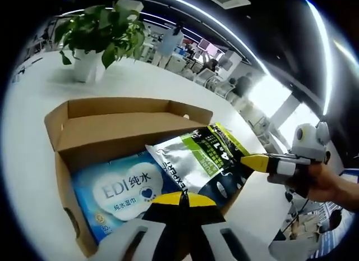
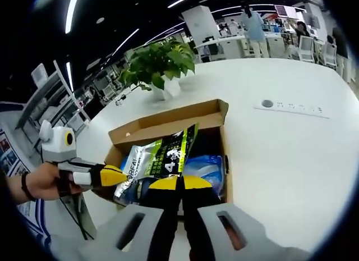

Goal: Operate the shoe box by opening the lid, removing the specified soft item, and placing it in the target area until the item is outside and the box remains undamaged.

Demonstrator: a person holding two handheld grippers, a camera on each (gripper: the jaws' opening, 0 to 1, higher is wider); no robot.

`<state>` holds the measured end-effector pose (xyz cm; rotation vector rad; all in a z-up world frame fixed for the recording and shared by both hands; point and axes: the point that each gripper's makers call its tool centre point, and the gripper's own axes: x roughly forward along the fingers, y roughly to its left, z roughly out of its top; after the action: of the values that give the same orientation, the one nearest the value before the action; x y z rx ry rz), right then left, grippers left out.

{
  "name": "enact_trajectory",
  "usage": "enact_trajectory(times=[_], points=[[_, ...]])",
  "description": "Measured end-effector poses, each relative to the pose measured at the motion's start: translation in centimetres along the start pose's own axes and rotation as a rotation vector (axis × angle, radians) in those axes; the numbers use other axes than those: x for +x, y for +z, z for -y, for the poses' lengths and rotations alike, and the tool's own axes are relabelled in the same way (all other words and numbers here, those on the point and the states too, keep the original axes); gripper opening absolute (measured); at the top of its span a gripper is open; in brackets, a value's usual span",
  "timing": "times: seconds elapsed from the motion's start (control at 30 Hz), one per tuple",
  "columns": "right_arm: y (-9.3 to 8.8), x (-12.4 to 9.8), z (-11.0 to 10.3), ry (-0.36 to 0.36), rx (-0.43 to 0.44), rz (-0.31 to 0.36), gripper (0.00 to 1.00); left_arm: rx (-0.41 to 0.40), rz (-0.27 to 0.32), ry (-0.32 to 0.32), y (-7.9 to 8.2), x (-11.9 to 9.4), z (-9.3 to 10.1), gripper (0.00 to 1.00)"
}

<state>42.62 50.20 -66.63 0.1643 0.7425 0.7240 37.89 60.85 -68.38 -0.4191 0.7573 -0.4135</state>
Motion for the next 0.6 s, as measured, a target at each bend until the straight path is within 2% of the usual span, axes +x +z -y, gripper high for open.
enact_trajectory(times=[0.27, 0.4, 0.6], points=[[-0.1, -1.5, 1.2, -0.016, 0.021, 0.023, 0.00, 0.029, -0.004, -0.022, 0.5, 0.6, 1.6, 0.00], [-0.4, -2.6, 2.1, -0.030, 0.034, 0.035, 0.00, 0.049, -0.016, -0.035, 0.4, 1.4, 3.0, 0.00], [-1.2, -5.1, 4.7, -0.065, 0.075, 0.061, 0.00, 0.086, -0.049, -0.070, 0.2, 3.3, 5.7, 0.00]])
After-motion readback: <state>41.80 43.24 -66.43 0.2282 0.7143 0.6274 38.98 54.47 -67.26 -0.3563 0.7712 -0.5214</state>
